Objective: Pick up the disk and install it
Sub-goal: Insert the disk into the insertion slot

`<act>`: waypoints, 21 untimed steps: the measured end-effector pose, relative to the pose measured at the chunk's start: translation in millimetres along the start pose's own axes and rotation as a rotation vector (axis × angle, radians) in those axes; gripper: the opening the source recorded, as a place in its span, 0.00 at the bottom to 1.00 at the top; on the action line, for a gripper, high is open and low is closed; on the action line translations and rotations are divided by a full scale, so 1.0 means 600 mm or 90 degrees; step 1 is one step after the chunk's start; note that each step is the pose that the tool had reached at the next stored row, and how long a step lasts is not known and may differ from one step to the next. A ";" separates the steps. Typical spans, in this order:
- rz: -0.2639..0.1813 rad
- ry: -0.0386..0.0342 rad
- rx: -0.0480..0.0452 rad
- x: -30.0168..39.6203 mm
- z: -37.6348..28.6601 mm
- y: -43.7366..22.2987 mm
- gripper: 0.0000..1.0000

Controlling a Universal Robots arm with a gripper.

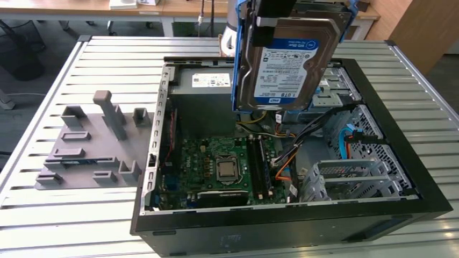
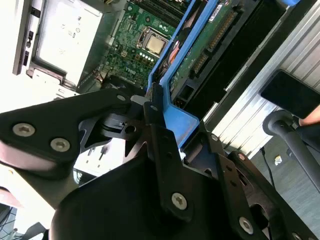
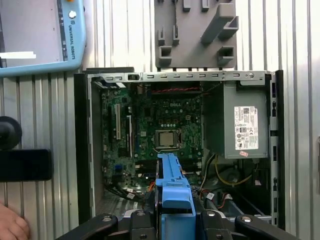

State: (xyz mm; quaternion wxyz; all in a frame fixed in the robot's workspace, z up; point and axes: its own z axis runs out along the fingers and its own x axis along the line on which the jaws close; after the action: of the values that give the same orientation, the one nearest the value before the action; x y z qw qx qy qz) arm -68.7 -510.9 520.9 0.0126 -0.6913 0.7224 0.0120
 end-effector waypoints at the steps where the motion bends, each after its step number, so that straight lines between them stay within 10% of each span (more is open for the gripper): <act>1: 0.000 0.0001 0.0000 0.001 0.000 0.000 0.36; 21: 0.000 0.0001 0.0000 0.014 0.003 -0.001 0.36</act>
State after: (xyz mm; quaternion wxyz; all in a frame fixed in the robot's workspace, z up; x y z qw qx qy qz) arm -68.7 -519.5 518.7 0.0125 -0.6912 0.7224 0.0119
